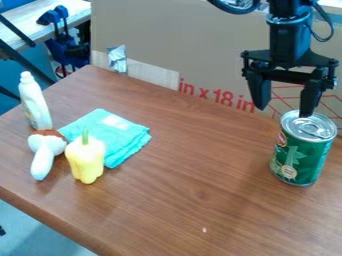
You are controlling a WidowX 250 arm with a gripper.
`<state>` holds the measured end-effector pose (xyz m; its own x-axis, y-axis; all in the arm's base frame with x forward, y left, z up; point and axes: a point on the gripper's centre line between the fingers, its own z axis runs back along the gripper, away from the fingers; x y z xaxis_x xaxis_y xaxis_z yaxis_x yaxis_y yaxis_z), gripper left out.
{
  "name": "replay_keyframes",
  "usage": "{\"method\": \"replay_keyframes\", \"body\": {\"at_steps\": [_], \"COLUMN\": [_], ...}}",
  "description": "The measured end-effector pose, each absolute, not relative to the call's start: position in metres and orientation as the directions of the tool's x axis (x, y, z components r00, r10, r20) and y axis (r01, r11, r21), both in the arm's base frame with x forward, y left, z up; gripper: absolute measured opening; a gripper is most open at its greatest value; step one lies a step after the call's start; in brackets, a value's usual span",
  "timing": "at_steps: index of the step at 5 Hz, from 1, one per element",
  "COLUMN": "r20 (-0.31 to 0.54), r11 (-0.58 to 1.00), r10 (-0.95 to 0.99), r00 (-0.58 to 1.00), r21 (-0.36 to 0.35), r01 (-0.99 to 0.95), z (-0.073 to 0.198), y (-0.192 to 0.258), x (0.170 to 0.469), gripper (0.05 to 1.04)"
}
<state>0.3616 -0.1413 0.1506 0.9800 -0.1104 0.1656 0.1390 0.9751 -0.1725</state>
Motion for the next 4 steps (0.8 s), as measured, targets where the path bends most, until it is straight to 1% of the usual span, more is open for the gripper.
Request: {"method": "replay_keyframes", "body": {"at_steps": [1,2,3,4], "r20": [0.128,0.214,0.287,0.343], "r11": [0.978,0.984,0.986,0.985], "r10": [-0.109,-0.092,-0.105,-0.081], "r00": [0.986,0.973,0.952,0.936], "r21": [-0.165,-0.128,-0.098,-0.113], "r01": [0.129,0.121,0.138,0.127], "z": [0.135,0.128,0.12,0.114], "y": [-0.141,-0.145,-0.156,-0.164], "x": [0.361,0.375,0.379,0.383], "gripper": [1.001,1.001,1.001,1.001]}}
